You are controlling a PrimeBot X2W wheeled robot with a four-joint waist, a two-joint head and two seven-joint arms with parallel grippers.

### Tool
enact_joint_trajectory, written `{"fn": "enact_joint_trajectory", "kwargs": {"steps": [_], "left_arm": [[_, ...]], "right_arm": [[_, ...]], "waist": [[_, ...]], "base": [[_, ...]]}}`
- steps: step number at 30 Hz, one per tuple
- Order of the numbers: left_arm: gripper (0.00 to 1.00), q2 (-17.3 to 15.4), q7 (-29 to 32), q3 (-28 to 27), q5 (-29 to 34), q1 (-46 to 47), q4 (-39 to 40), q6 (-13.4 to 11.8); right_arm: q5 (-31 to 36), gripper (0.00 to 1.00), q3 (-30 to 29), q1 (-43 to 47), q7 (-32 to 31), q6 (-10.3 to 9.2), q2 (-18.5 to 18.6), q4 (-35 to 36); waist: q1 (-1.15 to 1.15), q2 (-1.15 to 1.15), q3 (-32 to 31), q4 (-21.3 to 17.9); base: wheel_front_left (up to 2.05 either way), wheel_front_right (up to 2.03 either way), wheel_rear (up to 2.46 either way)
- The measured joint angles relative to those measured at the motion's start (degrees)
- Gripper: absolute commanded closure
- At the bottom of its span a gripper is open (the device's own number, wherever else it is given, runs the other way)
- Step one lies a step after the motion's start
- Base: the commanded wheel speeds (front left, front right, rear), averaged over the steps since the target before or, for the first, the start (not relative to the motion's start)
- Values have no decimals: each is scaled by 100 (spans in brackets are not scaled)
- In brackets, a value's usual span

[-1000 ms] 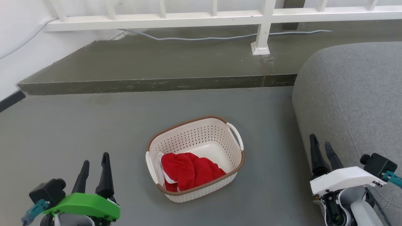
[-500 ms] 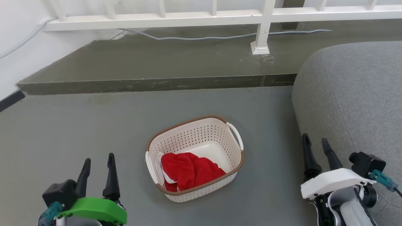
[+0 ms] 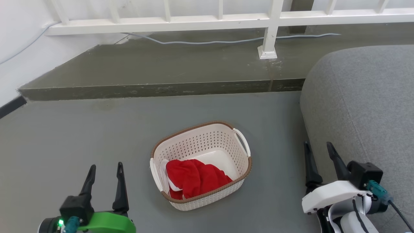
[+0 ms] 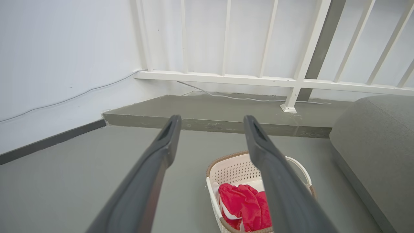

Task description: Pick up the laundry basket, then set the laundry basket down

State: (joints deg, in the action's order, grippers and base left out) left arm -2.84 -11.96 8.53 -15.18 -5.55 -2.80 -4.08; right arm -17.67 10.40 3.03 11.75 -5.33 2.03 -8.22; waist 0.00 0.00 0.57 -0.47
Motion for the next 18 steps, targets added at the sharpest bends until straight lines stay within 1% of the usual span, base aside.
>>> {"fn": "enact_joint_trajectory", "kwargs": {"steps": [2,3,11,12,18], "left_arm": [[0,0,-36,25,138,-38,24,-7],[0,0,-79,51,311,-54,62,-47],[0,0,-232,89,816,-192,147,-122],[0,0,-232,90,883,-210,147,-124],[0,0,-232,79,898,-210,145,-129]], "right_arm": [[146,0,43,1,41,-33,4,23],[300,0,91,6,90,-42,5,43],[876,0,245,105,249,-149,25,126],[902,0,264,108,258,-176,24,133],[904,0,268,108,259,-176,25,141]], "waist": [[0,0,-9,-2],[0,0,-17,-5],[0,0,-28,-15],[0,0,-27,-17],[0,0,-16,-20]], "base": [[0,0,0],[0,0,0],[0,0,0],[0,0,0],[0,0,0]]}}
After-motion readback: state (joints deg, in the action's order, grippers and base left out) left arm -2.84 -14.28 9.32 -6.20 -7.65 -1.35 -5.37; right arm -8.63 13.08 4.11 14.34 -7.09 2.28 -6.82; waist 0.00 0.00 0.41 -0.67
